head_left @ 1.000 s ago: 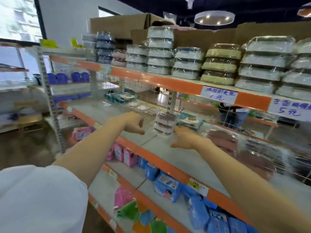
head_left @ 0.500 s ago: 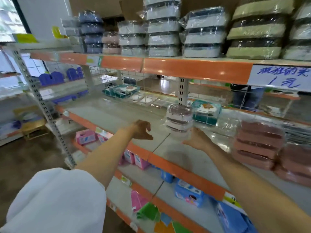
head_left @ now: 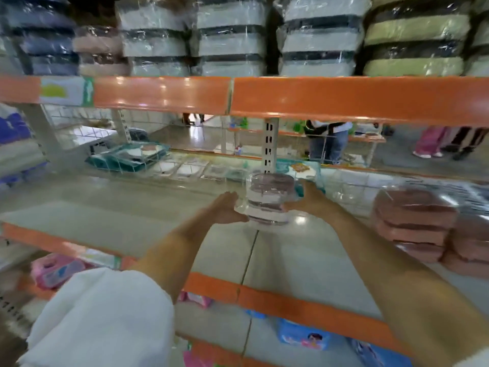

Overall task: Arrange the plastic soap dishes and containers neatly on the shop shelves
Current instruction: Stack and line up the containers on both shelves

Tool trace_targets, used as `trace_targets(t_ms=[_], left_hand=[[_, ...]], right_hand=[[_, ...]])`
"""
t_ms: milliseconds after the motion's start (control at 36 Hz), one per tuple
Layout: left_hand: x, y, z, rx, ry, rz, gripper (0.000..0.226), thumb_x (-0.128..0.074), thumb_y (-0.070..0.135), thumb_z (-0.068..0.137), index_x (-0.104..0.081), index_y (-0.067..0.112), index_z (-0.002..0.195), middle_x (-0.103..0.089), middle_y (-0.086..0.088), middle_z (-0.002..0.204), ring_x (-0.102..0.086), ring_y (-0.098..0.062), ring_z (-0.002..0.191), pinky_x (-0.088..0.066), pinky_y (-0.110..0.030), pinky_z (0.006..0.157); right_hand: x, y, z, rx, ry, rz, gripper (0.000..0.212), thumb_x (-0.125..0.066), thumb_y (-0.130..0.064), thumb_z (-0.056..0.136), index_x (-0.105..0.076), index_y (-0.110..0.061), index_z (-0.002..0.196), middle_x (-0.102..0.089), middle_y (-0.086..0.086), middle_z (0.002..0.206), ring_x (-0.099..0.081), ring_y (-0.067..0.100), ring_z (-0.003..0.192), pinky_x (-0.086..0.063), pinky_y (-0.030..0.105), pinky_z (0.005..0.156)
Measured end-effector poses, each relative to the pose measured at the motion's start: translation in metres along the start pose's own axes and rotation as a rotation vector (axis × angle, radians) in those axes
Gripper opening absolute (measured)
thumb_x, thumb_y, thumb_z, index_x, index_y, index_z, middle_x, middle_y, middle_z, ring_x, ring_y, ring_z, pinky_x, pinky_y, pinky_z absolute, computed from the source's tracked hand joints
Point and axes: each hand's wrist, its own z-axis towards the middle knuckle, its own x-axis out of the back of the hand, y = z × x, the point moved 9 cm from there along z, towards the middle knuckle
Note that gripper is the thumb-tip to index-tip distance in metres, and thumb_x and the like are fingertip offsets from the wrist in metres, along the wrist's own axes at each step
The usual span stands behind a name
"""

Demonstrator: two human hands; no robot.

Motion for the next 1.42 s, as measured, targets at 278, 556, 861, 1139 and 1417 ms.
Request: trace_targets(t_ms=[278, 556, 861, 1139, 1417], left_hand=[[-0.008, -0.002, 0.045, -0.181, -0.061, -0.149, 0.091, -0.075, 0.034, 0.08, -0.022, 0.004, 0.148, -0.034, -0.013, 0.149, -0.034, -0.027, 0.135, -0.03, -0.025, 0.102], [-0.014, 0.022, 0.063, -0.427, -0.044, -0.284, 0.094, -0.088, 0.015, 0.065, -0.033, 0.003, 0.142, -0.043, -0.013, 0.136, -0.042, -0.025, 0.126, -0.032, -0.014, 0.099], [-0.034, 0.05, 0.072, -0.331, -0.214, 0.172, 0.115, -0.082, 0.04, 0.071, -0.006, 0.012, 0.152, -0.011, -0.016, 0.154, -0.017, -0.036, 0.142, -0.018, -0.04, 0.117], [-0.039, 0.07, 0.051, -0.287, -0.106, 0.327, 0.114, -0.079, 0.066, 0.054, -0.029, 0.01, 0.139, -0.02, -0.017, 0.141, -0.02, -0.04, 0.131, -0.029, -0.051, 0.109], [-0.037, 0.147, -0.042, -0.373, -0.249, 0.073, 0.088, -0.087, 0.04, 0.064, -0.044, 0.007, 0.132, -0.051, -0.005, 0.129, -0.05, -0.021, 0.113, -0.037, -0.021, 0.083]], right_hand=[[-0.017, -0.011, 0.043, 0.008, -0.062, -0.338, 0.116, -0.076, -0.055, 0.072, -0.004, -0.016, 0.154, -0.002, 0.011, 0.161, -0.005, 0.036, 0.147, -0.013, 0.048, 0.119], [-0.004, -0.009, 0.034, -0.102, 0.024, -0.377, 0.111, -0.081, -0.054, 0.067, -0.023, 0.0, 0.145, -0.024, 0.021, 0.145, -0.022, 0.037, 0.137, -0.027, 0.043, 0.114], [0.044, 0.047, -0.032, -0.342, 0.151, -0.106, 0.12, -0.089, -0.051, 0.05, -0.03, 0.001, 0.141, -0.036, 0.017, 0.142, -0.039, 0.033, 0.13, -0.042, 0.043, 0.103], [0.057, 0.067, -0.084, -0.365, 0.194, -0.084, 0.08, -0.09, -0.046, 0.055, -0.053, -0.005, 0.114, -0.057, 0.008, 0.111, -0.056, 0.021, 0.099, -0.046, 0.029, 0.076], [0.084, 0.13, -0.144, -0.246, 0.171, -0.015, 0.141, -0.077, -0.085, 0.021, -0.035, -0.017, 0.137, -0.052, 0.003, 0.13, -0.05, 0.021, 0.123, -0.047, 0.039, 0.099]])
